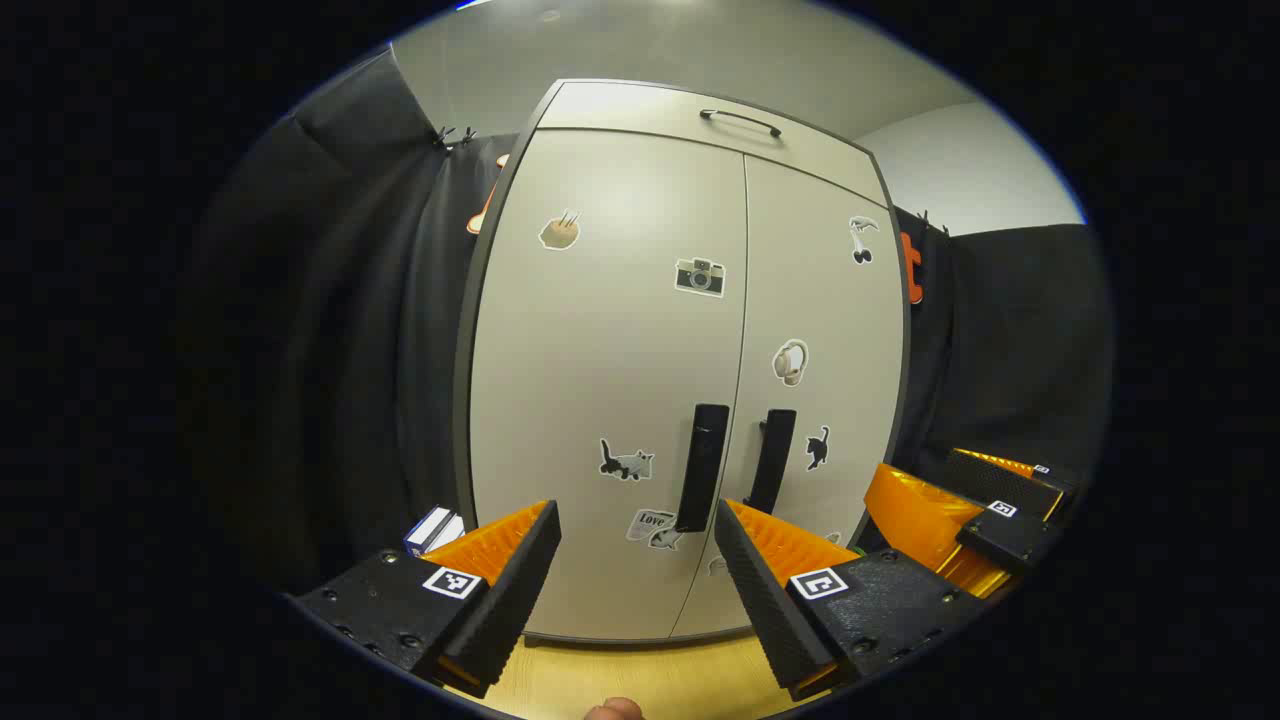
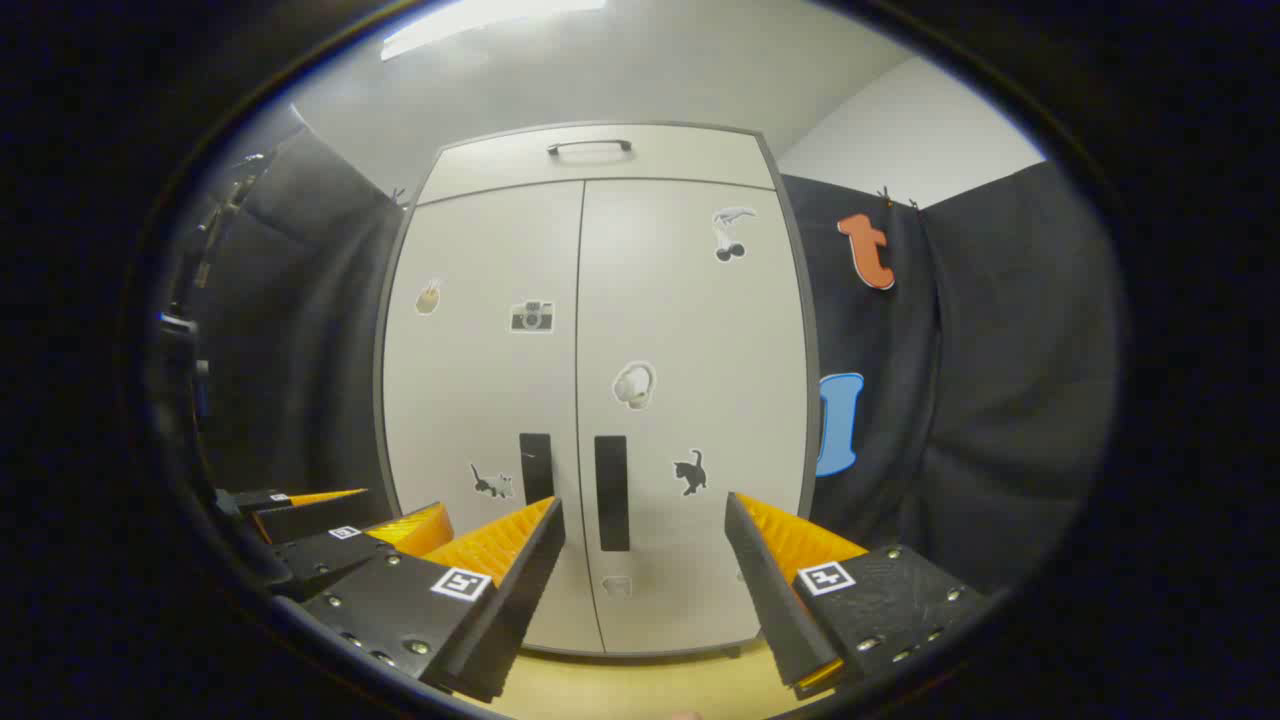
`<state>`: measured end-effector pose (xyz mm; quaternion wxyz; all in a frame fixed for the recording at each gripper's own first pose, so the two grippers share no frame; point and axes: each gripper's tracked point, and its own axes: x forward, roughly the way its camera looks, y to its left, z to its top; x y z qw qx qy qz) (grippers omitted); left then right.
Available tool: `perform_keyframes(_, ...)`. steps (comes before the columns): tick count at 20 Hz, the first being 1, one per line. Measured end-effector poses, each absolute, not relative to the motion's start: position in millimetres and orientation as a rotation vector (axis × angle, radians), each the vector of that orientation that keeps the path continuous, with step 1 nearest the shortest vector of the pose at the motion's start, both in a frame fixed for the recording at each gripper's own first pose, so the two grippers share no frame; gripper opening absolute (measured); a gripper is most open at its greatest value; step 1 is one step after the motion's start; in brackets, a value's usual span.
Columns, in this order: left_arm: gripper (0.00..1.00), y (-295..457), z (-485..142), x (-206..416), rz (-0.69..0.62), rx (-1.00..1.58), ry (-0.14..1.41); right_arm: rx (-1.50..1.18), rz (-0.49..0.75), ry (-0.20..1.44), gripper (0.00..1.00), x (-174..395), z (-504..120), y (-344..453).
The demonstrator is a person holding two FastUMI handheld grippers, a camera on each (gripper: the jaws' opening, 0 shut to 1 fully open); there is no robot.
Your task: Open the right door of the double-door shoe cabinet with the right hand, and open the left door with the left hand.
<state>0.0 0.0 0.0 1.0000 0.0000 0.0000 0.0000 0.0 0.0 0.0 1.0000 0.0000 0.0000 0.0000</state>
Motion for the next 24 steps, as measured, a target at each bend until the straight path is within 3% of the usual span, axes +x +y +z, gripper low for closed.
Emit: perform_keyframes(24,0.96,26,-5,13,0.046,0.021,0.024,-0.002,0.017,0.077,0.93,35,-25,16)
